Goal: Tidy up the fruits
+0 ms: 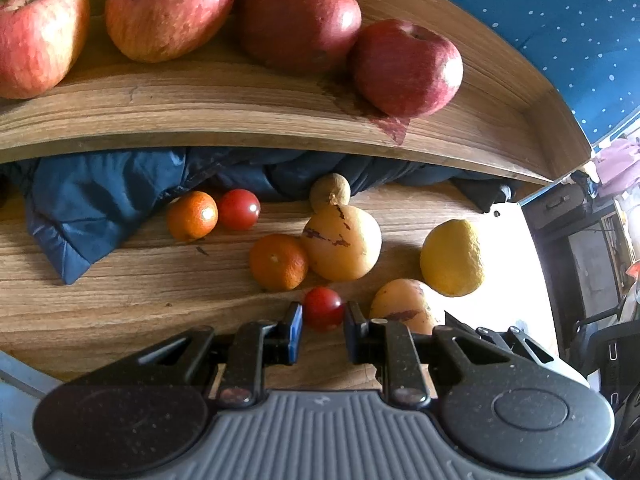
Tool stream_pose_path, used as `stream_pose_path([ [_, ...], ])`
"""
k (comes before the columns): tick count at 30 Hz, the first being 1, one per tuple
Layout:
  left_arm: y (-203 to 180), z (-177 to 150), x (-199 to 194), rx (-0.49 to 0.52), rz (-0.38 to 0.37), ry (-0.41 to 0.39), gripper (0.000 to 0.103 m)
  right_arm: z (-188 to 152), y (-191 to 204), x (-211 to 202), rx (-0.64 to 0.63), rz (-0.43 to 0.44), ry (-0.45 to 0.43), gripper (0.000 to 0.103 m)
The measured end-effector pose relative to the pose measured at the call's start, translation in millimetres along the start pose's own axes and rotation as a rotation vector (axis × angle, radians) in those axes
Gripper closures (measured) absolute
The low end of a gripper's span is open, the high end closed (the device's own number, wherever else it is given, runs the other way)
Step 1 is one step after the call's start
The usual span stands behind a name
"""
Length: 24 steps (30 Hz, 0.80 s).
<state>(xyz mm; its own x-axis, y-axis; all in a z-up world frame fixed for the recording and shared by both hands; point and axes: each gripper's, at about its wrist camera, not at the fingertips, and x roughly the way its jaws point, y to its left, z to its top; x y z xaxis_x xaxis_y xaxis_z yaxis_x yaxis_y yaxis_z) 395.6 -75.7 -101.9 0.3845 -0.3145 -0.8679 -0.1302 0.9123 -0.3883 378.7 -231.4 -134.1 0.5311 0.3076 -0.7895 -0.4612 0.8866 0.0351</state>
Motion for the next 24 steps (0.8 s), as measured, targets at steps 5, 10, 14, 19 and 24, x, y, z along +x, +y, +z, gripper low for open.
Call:
stream_pose_path([
  [5, -1, -3, -3, 0.004, 0.003, -0.004, 0.08, 0, 0, 1, 0.002, 0.003, -0.001, 0.051],
  [10, -1, -6, -6, 0.004, 0.008, -0.01, 0.08, -2, -1, -2, 0.014, 0.011, -0.015, 0.051],
  [14, -1, -8, -9, 0.005, 0.009, -0.016, 0.08, -3, -1, -8, 0.022, 0.017, -0.027, 0.051],
  [19, -1, -13, -17, 0.006, 0.008, -0.029, 0.08, -6, 2, -16, 0.03, 0.02, -0.04, 0.051],
  [24, -3, -18, -25, 0.007, 0.009, -0.042, 0.08, -7, 6, -27, 0.025, 0.024, -0.057, 0.051],
])
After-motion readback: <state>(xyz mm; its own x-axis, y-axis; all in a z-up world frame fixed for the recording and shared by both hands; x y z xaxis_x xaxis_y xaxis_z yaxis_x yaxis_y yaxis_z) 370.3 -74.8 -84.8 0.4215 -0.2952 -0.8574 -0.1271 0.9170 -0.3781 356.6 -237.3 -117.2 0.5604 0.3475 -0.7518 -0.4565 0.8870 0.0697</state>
